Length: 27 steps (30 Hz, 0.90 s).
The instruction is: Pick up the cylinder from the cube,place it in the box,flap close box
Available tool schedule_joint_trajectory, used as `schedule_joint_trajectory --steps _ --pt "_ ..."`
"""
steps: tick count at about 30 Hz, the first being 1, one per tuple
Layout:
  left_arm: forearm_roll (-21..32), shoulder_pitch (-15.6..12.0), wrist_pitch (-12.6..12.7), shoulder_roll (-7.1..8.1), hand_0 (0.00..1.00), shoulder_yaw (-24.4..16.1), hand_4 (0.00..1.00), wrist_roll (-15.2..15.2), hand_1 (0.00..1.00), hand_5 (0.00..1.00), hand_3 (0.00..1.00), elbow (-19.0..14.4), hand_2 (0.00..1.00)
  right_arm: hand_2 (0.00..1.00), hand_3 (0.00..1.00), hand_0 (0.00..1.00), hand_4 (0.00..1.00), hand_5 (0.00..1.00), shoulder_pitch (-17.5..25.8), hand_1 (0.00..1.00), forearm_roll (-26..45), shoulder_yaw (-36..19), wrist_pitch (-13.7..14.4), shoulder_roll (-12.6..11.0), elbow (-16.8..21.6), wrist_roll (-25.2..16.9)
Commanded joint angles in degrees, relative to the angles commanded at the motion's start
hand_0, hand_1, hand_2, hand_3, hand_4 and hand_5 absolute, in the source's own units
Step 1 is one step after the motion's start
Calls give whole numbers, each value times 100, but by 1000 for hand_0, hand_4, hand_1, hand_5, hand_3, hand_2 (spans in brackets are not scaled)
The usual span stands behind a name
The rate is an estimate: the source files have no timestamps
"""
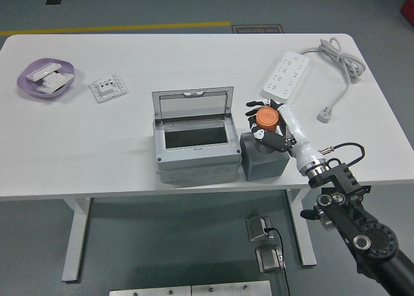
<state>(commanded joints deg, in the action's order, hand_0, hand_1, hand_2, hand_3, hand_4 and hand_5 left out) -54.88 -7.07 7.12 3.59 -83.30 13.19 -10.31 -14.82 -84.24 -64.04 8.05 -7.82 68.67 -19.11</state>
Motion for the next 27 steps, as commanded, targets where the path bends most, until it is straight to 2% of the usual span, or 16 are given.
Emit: schedule_joint_trajectory --steps 4,5,6,10,11,16,17,22,23,27 --pt "-2 -4 5 3 822 -5 725 8 811 477 838 0 777 599 634 603 2 2 -293 574 -484 299 72 -92 303 271" --pt "-2 -3 7 5 822 -7 725 9 811 477 838 0 777 595 636 546 2 2 -390 537 -627 393 79 -112 369 361" --pt "-1 -3 8 8 822 -8 725 10 811 477 838 0 777 595 636 546 2 2 -479 537 -754 477 73 -126 417 446" --pt "-3 1 16 23 822 -18 725 13 811 477 838 0 777 595 636 546 2 2 -901 537 -1371 844 -57 -137 509 896" --pt "-8 2 17 25 822 -23 725 13 811 477 838 0 777 544 647 246 4 2 -992 336 -1501 920 -105 -125 498 998" --pt "-10 7 19 38 822 -31 725 15 811 477 838 0 777 544 647 246 4 2 -1415 336 -2106 1307 -317 -3 337 1487" --pt "-12 9 19 42 822 -32 725 16 811 477 838 0 777 397 668 151 2 2 -1490 237 -2183 1384 -340 35 287 1558" --pt "-25 19 20 67 822 -44 725 15 811 477 838 0 777 397 668 151 2 2 -1759 237 -2320 1717 -387 247 12 1780" --pt "-27 20 20 69 822 -46 725 15 811 477 838 0 777 294 651 95 2 31 -1792 191 -2316 1772 -389 281 -37 1798" --pt "-40 24 17 79 822 -53 725 17 811 477 838 0 777 294 651 95 2 31 -1899 191 -2264 1991 -368 419 -232 1832"
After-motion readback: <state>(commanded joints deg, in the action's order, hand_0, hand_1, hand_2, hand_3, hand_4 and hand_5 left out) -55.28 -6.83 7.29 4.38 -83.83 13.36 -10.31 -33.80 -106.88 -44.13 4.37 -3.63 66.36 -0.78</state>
